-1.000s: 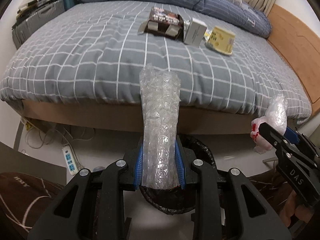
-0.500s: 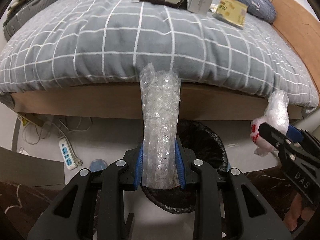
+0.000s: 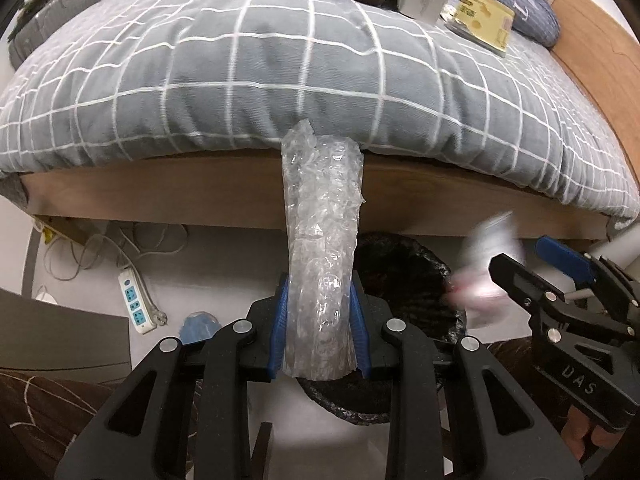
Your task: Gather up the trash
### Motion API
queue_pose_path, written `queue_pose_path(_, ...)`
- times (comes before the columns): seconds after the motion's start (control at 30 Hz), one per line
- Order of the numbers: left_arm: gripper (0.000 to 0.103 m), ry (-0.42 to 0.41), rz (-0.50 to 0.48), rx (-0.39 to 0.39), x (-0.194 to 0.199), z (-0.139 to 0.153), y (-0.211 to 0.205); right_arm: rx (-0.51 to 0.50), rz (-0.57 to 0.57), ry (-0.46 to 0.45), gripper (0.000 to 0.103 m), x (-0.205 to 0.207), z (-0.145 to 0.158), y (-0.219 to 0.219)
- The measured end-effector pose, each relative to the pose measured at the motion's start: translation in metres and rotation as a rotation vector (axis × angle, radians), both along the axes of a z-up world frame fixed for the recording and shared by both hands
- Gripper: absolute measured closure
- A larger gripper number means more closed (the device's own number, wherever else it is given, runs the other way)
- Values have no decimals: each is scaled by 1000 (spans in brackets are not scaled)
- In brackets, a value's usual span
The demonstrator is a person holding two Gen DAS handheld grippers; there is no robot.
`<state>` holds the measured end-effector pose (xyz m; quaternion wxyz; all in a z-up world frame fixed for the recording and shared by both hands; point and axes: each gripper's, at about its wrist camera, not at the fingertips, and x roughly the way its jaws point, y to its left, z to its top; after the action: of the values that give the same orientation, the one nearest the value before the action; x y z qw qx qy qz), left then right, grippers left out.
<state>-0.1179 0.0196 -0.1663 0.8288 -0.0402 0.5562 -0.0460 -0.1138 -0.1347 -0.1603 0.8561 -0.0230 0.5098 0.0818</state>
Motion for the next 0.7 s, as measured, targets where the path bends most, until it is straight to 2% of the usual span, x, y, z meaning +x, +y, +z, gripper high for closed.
queue_pose_path(0.3, 76, 24, -72, 1, -2, -9, -32, -20, -78, -22, 17, -7, 1, -37)
queue_pose_path(0.47, 76, 24, -125, 4, -2, -9, -62, -27, -142, -20, 12, -10, 3, -68)
queue_pose_path(0.7, 74, 17, -183, 15, -2, -9, -95, -20, -197, -32, 11, -14, 8, -95)
